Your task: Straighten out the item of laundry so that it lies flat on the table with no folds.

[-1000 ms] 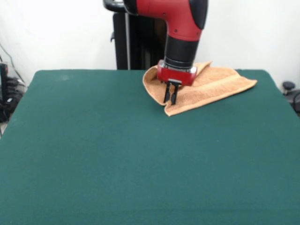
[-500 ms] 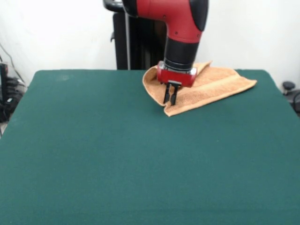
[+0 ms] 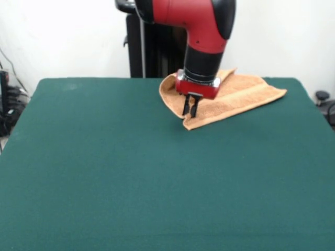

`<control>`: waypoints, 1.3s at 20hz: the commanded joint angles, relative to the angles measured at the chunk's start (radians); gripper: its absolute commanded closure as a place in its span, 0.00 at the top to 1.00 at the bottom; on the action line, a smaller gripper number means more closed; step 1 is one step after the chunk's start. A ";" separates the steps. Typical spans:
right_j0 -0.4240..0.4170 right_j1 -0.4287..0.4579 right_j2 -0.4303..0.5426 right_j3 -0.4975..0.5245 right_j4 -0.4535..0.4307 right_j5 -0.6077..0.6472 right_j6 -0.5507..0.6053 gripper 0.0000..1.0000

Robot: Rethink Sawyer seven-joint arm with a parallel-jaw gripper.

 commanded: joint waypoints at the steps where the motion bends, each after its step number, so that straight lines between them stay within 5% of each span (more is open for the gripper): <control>1: -0.033 0.023 0.121 -0.290 -0.004 0.042 -0.011 0.00; 26: -0.052 0.013 0.131 -0.462 0.004 0.278 0.026 0.00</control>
